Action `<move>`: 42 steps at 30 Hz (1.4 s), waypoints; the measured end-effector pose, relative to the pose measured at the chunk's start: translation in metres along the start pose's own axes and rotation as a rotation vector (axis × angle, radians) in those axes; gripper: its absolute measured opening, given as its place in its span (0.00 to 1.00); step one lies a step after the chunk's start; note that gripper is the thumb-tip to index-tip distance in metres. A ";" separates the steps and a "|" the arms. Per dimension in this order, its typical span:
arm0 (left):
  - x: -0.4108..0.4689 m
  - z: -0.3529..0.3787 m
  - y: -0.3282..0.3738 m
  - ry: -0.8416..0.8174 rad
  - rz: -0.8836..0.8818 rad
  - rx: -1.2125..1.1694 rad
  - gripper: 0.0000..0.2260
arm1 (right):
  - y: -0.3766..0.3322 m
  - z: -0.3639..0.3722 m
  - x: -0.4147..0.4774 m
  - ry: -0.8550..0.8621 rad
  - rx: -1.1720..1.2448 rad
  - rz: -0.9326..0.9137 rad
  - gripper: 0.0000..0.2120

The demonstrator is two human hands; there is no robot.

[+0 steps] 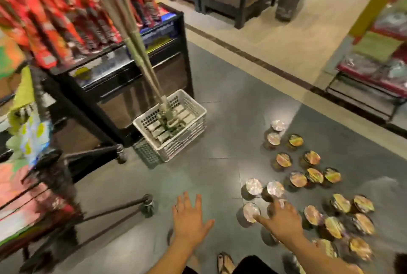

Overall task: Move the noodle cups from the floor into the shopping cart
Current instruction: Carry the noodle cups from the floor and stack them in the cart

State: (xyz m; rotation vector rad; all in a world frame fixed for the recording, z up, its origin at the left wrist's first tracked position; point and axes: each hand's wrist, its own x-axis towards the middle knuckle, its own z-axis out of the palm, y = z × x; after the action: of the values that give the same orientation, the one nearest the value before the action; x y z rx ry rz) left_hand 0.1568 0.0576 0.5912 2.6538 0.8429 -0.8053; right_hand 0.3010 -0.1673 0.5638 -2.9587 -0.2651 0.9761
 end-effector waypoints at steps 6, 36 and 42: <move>0.105 -0.053 0.009 -0.014 0.164 0.108 0.40 | -0.030 -0.030 0.037 -0.013 0.129 0.175 0.45; 0.559 -0.244 0.331 -0.132 0.770 0.644 0.40 | 0.016 -0.195 0.397 -0.098 0.613 0.700 0.49; 0.634 -0.231 0.409 -0.103 0.798 0.590 0.39 | 0.054 -0.220 0.500 -0.124 0.595 0.632 0.51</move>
State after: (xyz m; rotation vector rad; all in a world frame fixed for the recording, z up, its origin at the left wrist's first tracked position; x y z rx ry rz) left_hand 0.9302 0.1067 0.4430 2.9777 -0.5719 -1.0336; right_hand 0.8354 -0.1294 0.4424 -2.4368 0.8542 1.0354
